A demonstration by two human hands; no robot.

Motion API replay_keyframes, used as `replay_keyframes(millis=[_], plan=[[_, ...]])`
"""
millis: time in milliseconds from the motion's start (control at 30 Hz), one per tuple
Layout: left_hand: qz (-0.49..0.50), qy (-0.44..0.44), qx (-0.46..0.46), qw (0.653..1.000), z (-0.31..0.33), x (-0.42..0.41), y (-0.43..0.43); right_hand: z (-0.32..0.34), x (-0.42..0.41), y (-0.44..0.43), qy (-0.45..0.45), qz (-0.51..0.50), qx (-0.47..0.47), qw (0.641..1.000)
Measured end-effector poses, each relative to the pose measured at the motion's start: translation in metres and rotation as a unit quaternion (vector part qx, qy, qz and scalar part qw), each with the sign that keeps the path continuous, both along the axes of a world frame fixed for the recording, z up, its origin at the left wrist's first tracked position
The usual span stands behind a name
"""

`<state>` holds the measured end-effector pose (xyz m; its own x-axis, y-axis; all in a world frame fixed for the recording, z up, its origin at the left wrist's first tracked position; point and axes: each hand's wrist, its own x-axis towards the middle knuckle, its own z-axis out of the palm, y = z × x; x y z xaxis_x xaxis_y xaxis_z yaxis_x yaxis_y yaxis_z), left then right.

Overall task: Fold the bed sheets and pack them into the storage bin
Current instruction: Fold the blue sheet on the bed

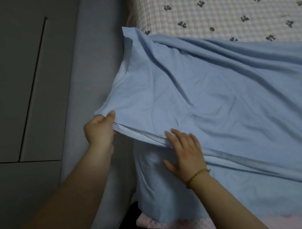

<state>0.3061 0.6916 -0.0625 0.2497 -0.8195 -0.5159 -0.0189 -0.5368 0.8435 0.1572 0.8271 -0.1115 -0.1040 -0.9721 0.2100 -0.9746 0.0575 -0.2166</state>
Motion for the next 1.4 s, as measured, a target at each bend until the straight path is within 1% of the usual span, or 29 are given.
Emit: replay_keyframes(millis=[33,67,133,200,267,333,433,533,633,667,767,800,867,900,967,1033,1133,1233,1333,1400], plan=[[-0.002,0.006,-0.007,1.0,0.009,0.004,0.0,-0.003,-0.007,0.016,0.031,-0.025,0.017,0.999],[-0.006,0.01,-0.017,1.0,0.018,0.008,0.001,-0.005,-0.011,0.026,0.054,-0.051,0.014,0.997],[-0.009,0.01,-0.032,0.999,0.034,0.016,0.003,-0.003,-0.018,0.03,0.094,-0.098,-0.049,0.99],[0.003,0.012,-0.026,1.0,0.047,0.027,0.01,0.01,-0.028,0.022,0.095,-0.12,-0.096,0.984],[0.026,0.032,-0.002,0.999,0.047,0.039,0.018,0.027,-0.037,0.017,0.071,-0.101,-0.123,0.985],[0.049,0.056,0.024,0.997,0.044,0.053,0.034,0.037,-0.041,0.025,0.061,-0.04,-0.143,0.987],[0.073,0.071,0.051,0.993,0.026,0.07,0.064,0.033,-0.037,0.059,0.056,0.047,-0.13,0.989],[0.093,0.079,0.085,0.989,-0.002,0.081,0.096,0.011,-0.027,0.097,0.05,0.087,-0.071,0.992],[0.112,0.069,0.152,0.98,-0.033,0.089,0.129,-0.005,-0.019,0.118,0.056,0.106,-0.025,0.992],[0.114,0.069,0.174,0.976,-0.04,0.09,0.139,-0.007,-0.016,0.124,0.055,0.108,-0.019,0.992],[0.127,0.058,0.208,0.968,-0.058,0.089,0.16,-0.011,-0.013,0.138,0.015,0.109,-0.024,0.994],[0.135,0.061,0.218,0.965,-0.064,0.088,0.165,-0.015,-0.012,0.143,0.01,0.108,-0.024,0.994],[0.145,0.093,0.26,0.95,-0.076,0.082,0.172,-0.022,-0.01,0.148,0.019,0.102,-0.013,0.994],[0.131,0.11,0.296,0.94,-0.082,0.077,0.175,-0.027,-0.008,0.147,0.023,0.097,-0.006,0.995],[0.06,0.14,0.371,0.916,-0.084,0.064,0.182,-0.033,-0.003,0.145,0.015,0.079,-0.004,0.997],[0.015,0.187,0.404,0.895,-0.081,0.048,0.186,-0.035,0.003,0.144,-0.012,0.075,-0.011,0.997],[0.015,0.239,0.408,0.881,-0.085,0.036,0.186,-0.038,0.011,0.145,-0.027,0.101,0.014,0.994],[0.084,0.231,0.368,0.896,-0.098,0.036,0.182,-0.036,0.014,0.141,-0.046,0.096,0.044,0.993],[0.15,0.268,0.325,0.894,-0.095,0.04,0.17,-0.031,0.016,0.133,-0.073,0.082,0.056,0.992],[0.171,0.261,0.274,0.91,-0.091,0.047,0.156,-0.03,0.016,0.13,-0.077,0.081,0.062,0.992]])
